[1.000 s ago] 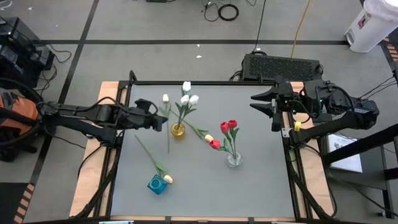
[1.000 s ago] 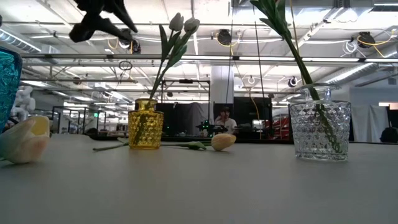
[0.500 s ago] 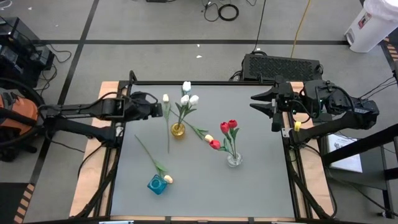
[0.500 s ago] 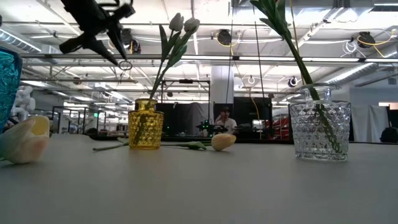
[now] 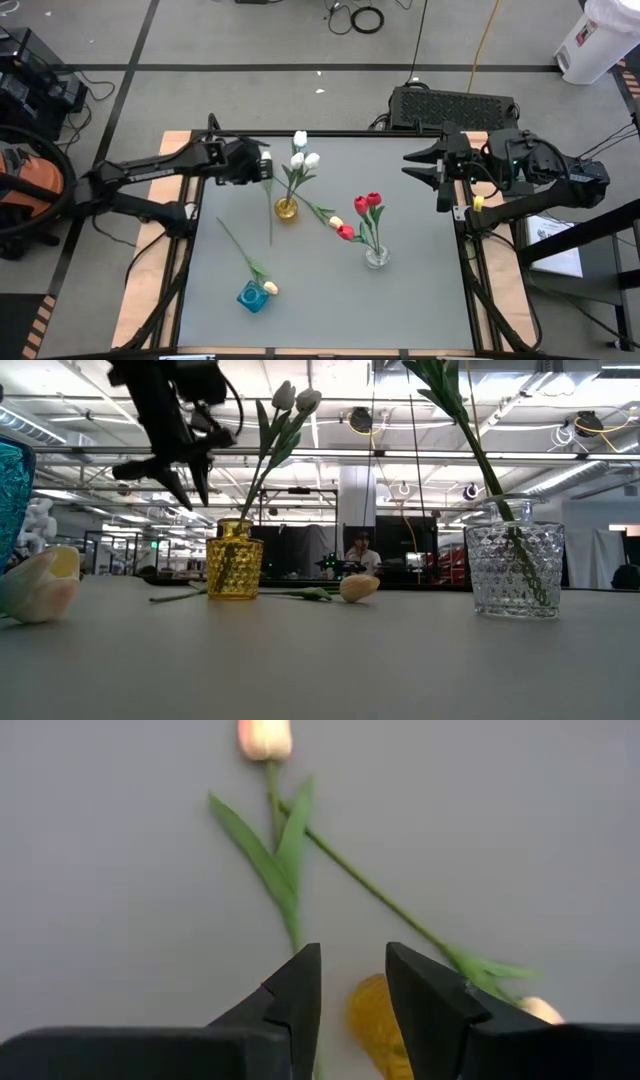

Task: Sort flowers into vase by color
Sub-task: Put the top yellow tulip into the blue vase

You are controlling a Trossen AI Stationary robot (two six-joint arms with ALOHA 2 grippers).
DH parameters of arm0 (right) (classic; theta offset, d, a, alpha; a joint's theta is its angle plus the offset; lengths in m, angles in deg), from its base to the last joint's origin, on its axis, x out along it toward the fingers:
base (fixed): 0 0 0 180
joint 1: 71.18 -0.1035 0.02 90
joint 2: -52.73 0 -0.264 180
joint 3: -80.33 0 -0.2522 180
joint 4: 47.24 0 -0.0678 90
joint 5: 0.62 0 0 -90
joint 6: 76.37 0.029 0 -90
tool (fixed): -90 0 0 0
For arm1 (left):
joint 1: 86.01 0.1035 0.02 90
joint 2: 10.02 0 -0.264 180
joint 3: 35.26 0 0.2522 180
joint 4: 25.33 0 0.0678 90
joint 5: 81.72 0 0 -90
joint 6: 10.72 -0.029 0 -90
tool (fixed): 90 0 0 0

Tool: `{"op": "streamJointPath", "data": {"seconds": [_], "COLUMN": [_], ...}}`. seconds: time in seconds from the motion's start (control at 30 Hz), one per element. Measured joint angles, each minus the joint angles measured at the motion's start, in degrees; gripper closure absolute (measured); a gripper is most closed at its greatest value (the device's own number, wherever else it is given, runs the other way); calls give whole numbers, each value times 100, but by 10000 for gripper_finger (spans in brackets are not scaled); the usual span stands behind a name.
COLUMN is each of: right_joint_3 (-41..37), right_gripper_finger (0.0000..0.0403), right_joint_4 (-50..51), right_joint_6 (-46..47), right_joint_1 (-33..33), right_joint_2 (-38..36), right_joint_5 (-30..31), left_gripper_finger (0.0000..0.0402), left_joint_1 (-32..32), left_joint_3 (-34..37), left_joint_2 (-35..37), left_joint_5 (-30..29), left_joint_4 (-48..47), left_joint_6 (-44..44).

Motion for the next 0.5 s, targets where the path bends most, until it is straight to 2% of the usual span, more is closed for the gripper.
{"op": "streamJointPath", "data": {"seconds": [0.27, 0.5], "right_joint_3": [0, 0], "right_gripper_finger": [277, 277], "right_joint_4": [261, 268], "right_joint_6": [0, -2], "right_joint_1": [0, 0], "right_joint_2": [0, 0], "right_joint_5": [1, -1], "left_gripper_finger": [281, 281], "left_joint_1": [864, 1345], "left_joint_3": [2, 2], "left_joint_2": [-558, -1012], "left_joint_5": [736, 1023], "left_joint_4": [213, 688], "left_joint_6": [-612, -755]}}
